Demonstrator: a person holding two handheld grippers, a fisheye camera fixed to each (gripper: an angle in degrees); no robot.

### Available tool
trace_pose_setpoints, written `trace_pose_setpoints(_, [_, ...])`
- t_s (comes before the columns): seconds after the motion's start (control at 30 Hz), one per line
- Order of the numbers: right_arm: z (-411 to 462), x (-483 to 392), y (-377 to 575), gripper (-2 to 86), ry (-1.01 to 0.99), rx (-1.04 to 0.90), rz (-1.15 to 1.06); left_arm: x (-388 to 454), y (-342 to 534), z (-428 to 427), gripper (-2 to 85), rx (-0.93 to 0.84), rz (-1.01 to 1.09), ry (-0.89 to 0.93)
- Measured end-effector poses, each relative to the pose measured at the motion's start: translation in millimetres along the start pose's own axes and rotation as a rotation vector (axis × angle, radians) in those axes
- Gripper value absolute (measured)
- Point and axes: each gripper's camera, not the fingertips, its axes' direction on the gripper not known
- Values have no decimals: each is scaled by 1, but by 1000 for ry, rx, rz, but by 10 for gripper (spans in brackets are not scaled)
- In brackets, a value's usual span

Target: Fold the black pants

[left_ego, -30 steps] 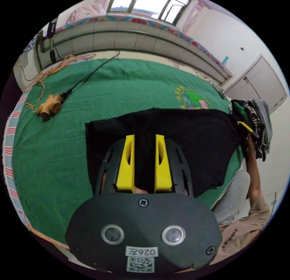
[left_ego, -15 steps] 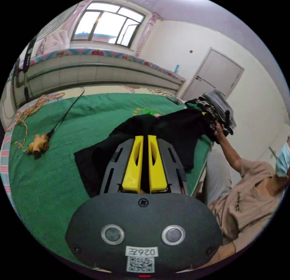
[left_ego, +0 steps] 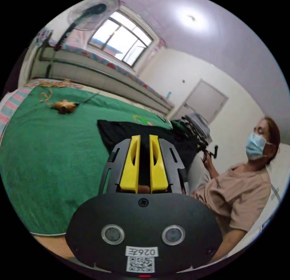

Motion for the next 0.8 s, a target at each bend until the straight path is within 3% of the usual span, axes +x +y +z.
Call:
trace_pose_setpoints(0.07, [-20, -9, -21, -10, 11, 159, 22, -16, -11, -3, 82, 43, -62, -76])
trace_pose_setpoints(0.13, [-19, -31, -44, -9, -57, 207, -47, -31, -41, 30, 135, -86, -74, -266])
trace_pose_setpoints(0.23, [19, -83, -83, -9, -169, 130, -226, -55, -82, 96, 183, -281, -62, -459])
trace_pose_setpoints(0.43, [138, -164, -121, -9, -235, -168, -389, -125, -125, 191, 196, -469, -273, -379])
trace_pose_setpoints(0.6, [215, -194, -111, -9, -258, -499, -525, -135, -132, 196, 169, -479, -285, -418])
trace_pose_setpoints(0.7, [219, -191, -120, -9, -283, -468, -482, -136, -133, 201, 171, -487, -258, -392])
trace_pose_setpoints(0.8, [229, -192, -128, -9, -290, -475, -461, -133, -138, 209, 86, -517, -227, -432])
